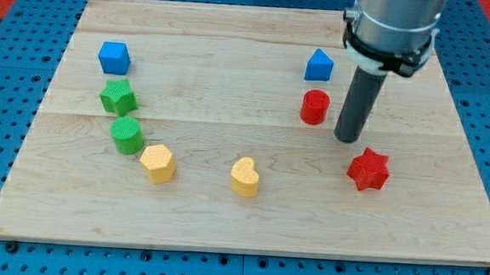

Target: Move red circle above red star

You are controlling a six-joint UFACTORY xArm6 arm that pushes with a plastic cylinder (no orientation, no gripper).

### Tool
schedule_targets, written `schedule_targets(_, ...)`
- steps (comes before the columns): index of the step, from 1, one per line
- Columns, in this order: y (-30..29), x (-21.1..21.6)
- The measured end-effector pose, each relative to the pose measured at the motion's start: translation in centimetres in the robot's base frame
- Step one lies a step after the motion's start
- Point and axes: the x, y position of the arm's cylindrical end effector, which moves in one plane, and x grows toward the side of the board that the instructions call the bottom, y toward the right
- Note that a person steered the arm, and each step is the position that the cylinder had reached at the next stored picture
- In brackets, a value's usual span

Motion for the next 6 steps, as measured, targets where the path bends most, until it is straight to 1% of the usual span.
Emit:
schedule_targets(1, 1.0, 1.4)
schedule_targets(2, 3.3, 5.7)
schedule_targets(3, 2.2, 6.4)
schedule_targets(4, -2.5, 1.0)
schedule_targets(5, -10.1, -0.2)
schedule_targets(6, -8.9, -4.9)
